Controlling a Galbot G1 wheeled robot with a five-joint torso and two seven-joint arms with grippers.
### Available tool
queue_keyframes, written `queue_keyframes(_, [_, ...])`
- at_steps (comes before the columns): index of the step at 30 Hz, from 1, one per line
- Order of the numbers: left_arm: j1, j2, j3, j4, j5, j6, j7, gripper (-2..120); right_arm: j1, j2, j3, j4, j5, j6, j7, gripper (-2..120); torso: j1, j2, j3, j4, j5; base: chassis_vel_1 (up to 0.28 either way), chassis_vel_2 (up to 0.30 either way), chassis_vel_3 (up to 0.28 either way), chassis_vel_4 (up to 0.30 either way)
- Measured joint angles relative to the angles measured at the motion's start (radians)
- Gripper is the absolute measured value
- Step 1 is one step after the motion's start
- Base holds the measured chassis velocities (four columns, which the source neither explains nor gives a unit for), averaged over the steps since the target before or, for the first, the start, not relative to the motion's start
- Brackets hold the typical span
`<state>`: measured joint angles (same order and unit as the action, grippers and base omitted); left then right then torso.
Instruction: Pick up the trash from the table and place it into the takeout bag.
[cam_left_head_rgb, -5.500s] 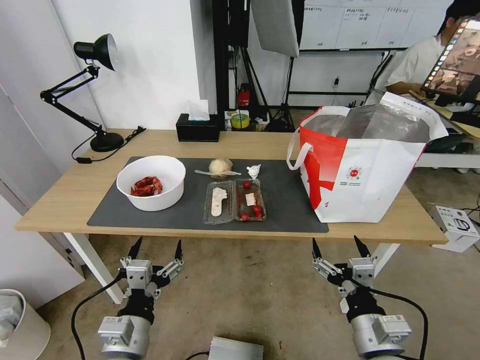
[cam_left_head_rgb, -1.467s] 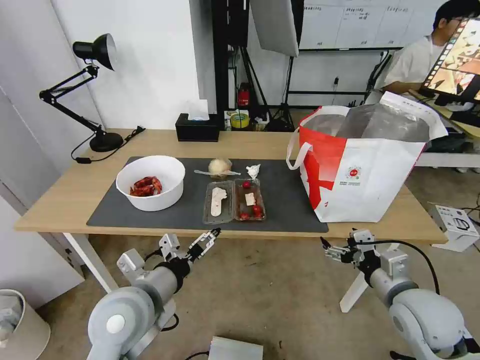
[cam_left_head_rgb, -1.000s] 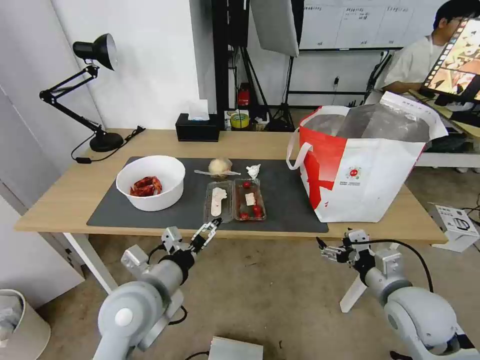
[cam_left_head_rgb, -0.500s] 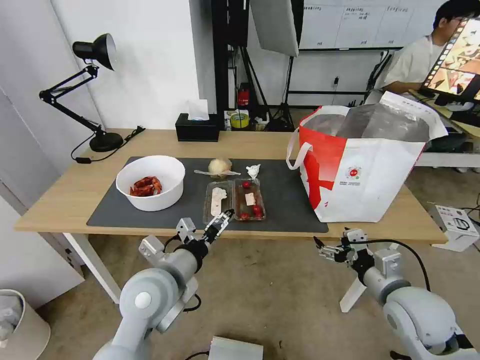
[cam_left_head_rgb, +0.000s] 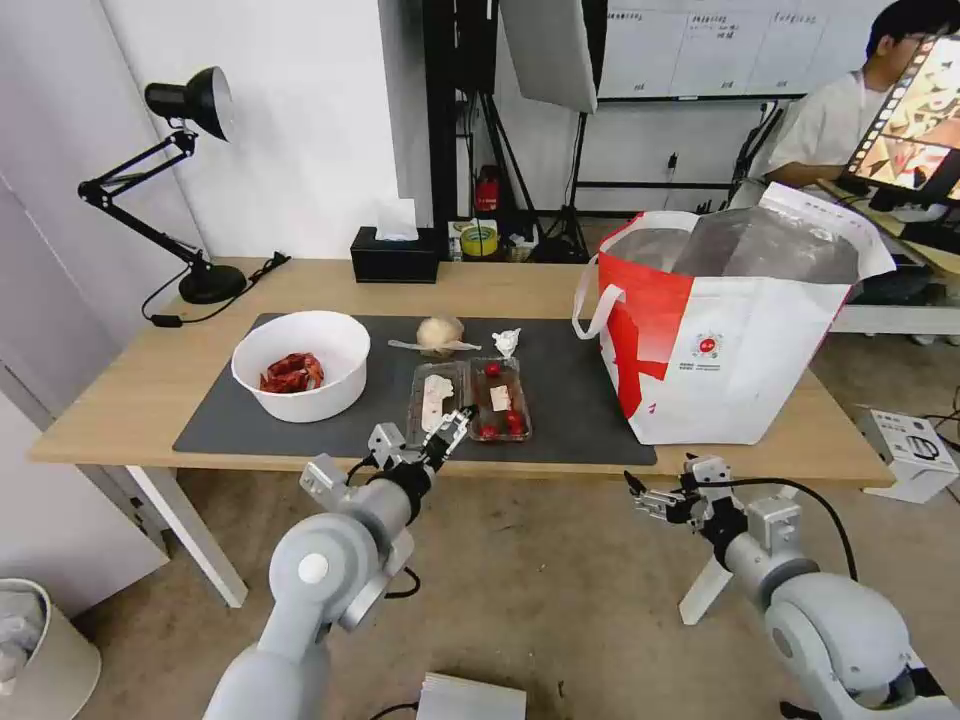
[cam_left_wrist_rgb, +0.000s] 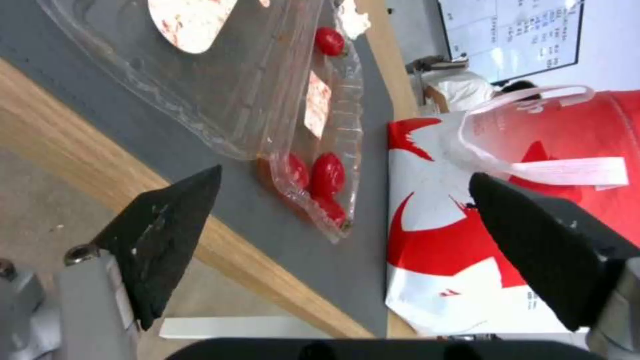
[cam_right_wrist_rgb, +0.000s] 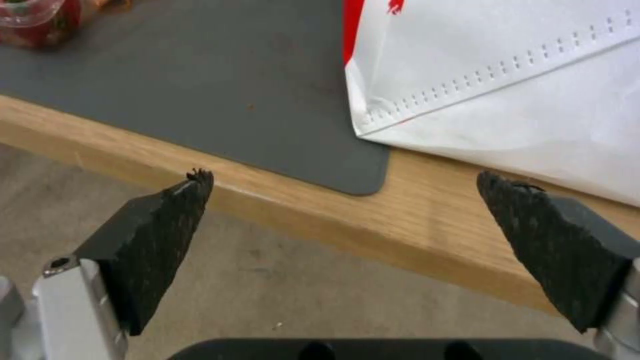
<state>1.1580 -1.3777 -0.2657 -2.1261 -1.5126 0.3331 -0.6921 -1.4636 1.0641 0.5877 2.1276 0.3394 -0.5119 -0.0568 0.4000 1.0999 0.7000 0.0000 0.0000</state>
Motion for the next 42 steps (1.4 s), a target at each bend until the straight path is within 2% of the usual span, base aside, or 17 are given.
queue_keyframes(10, [-0.029, -0.006, 0.017, 0.037, 0.001, -0.011, -0.008, 100, 0.004, 0.005, 0.002, -0.005, 0.001, 0.001, 0.002, 100, 0.0, 0.0, 0.0, 0.0, 0.0, 0.0, 0.0, 0.0, 0.0])
queue_keyframes(42, [-0.062, -0.007, 0.026, 0.086, 0.0, -0.01, -0.017, 100, 0.005, 0.008, 0.005, -0.013, 0.005, 0.004, 0.006, 100, 0.0, 0.0, 0.0, 0.0, 0.0, 0.0, 0.0, 0.0, 0.0])
